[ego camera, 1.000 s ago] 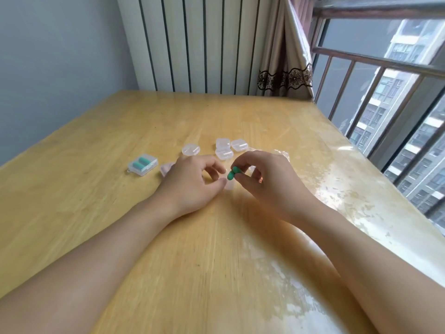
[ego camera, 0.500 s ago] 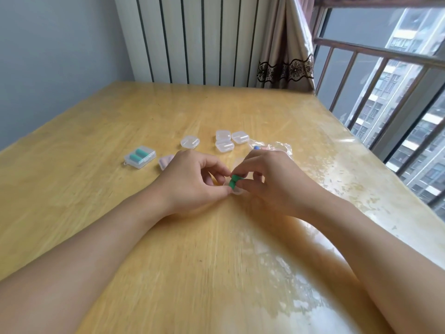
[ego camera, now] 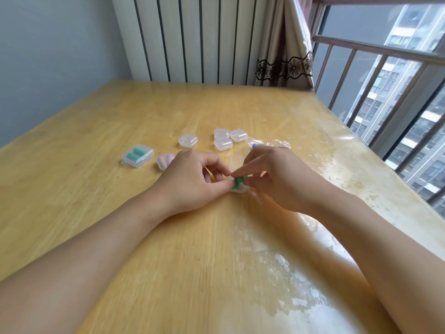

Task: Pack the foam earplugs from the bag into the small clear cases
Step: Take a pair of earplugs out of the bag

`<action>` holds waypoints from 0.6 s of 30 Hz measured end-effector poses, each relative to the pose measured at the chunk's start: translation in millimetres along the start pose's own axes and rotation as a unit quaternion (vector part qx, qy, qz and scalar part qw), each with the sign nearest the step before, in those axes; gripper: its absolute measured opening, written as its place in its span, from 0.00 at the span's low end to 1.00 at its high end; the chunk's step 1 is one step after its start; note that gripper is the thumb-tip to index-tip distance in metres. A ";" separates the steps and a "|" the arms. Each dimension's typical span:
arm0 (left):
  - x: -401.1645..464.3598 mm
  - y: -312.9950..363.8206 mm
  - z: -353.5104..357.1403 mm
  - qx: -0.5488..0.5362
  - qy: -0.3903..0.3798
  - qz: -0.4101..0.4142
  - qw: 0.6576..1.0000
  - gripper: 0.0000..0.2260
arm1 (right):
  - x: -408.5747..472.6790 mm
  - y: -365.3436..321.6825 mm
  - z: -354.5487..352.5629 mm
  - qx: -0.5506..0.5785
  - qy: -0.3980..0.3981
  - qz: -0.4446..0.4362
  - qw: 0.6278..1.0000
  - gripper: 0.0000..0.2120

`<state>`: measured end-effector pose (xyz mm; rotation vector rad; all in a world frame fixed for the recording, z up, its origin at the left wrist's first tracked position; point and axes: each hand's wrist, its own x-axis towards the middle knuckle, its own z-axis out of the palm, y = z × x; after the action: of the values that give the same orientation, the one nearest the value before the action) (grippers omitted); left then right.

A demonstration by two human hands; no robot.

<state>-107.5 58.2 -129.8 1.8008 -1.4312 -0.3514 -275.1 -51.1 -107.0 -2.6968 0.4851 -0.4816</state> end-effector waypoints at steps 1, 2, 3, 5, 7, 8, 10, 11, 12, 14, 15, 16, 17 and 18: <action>0.1 0.5 0.9 0.003 0.004 -0.003 1.000 0.04 | -0.1 -0.5 0.1 -0.005 -0.005 0.000 1.000 0.13; 0.0 1.4 1.7 0.005 0.007 -0.005 1.000 0.03 | -0.5 -1.1 0.2 -0.011 -0.010 0.003 1.000 0.14; -0.2 2.0 2.1 0.008 0.009 -0.006 1.000 0.03 | -1.0 -2.3 0.0 -0.013 -0.015 0.007 1.000 0.14; -0.8 2.7 2.2 0.013 0.011 -0.005 1.000 0.02 | -1.9 -3.6 -0.9 -0.005 -0.020 0.012 1.000 0.16; -0.9 2.4 2.0 0.009 0.010 -0.004 1.000 0.02 | -2.9 -4.3 -2.4 0.017 -0.012 0.018 1.000 0.17; -0.7 1.7 1.9 0.005 0.010 -0.003 1.000 0.02 | -3.1 -4.2 -3.2 0.028 -0.007 0.020 0.999 0.18; -0.1 0.4 1.6 0.002 0.011 -0.002 1.000 0.02 | -3.3 -3.1 -4.4 0.037 -0.005 0.023 0.999 0.18; -0.2 -0.1 1.8 0.001 0.009 -0.003 1.000 0.03 | -3.7 -2.8 -4.9 0.038 -0.011 0.025 0.999 0.18; -0.2 -0.1 2.0 0.001 0.008 -0.002 1.000 0.03 | -4.0 -2.9 -5.7 0.037 -0.020 0.024 0.999 0.19; -0.3 -0.8 2.3 0.002 0.007 0.002 1.000 0.03 | -4.8 -3.3 -6.2 0.034 -0.032 0.020 0.999 0.19; -0.3 -1.1 2.1 0.002 0.006 0.003 1.000 0.03 | -5.0 -3.3 -6.0 0.032 -0.035 0.018 0.999 0.19; -0.2 -1.6 2.0 -0.001 0.003 0.003 1.000 0.03 | -4.8 -3.0 -4.8 0.031 -0.036 0.018 0.999 0.18; -0.3 -1.8 1.6 -0.007 -0.003 0.004 1.000 0.03 | -4.6 -2.6 -3.3 0.032 -0.034 0.019 0.999 0.18; -0.4 -1.9 1.3 -0.017 -0.012 0.004 1.000 0.04 | -4.1 -2.1 -1.7 0.036 -0.031 0.022 0.999 0.18</action>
<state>-107.2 58.2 -132.1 1.7693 -1.4400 -0.3926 -278.8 -48.2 -105.7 -2.6181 0.5005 -0.3946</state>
